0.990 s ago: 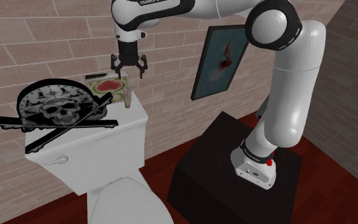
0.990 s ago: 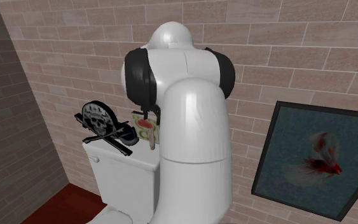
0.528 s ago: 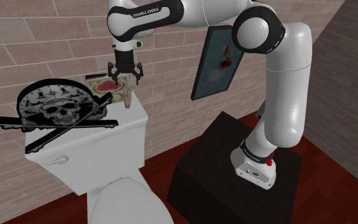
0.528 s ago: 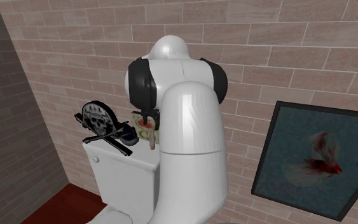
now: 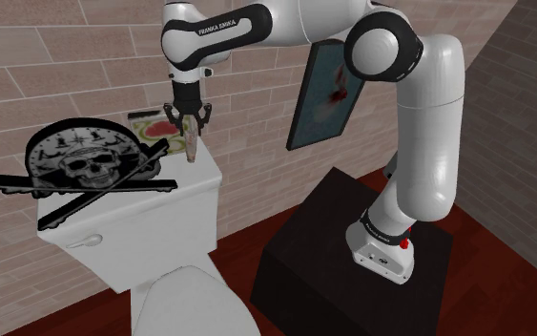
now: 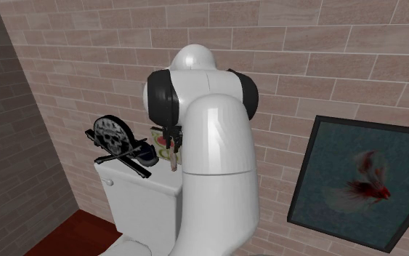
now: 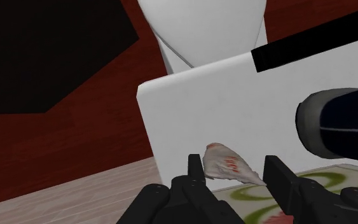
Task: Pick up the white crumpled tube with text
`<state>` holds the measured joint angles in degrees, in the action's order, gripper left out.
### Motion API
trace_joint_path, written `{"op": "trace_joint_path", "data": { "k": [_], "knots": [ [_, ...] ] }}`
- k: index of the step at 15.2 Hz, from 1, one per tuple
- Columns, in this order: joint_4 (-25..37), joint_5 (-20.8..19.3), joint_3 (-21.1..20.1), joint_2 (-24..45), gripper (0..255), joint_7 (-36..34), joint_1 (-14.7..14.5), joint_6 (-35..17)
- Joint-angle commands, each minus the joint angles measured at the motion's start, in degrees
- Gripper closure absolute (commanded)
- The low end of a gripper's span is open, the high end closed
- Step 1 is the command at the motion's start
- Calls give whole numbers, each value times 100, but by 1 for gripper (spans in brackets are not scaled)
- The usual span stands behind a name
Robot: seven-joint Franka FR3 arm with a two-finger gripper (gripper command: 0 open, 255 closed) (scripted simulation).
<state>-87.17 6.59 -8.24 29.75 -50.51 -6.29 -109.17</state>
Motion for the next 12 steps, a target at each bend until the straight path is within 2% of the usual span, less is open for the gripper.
{"op": "trace_joint_path", "data": {
  "k": [1,6,12],
  "knots": [
    [-6,-1,1,2,255,0,1,0],
    [-18,0,3,-4,255,8,7,-5],
    [228,3,-5,-148,255,-42,13,380]
  ]
}}
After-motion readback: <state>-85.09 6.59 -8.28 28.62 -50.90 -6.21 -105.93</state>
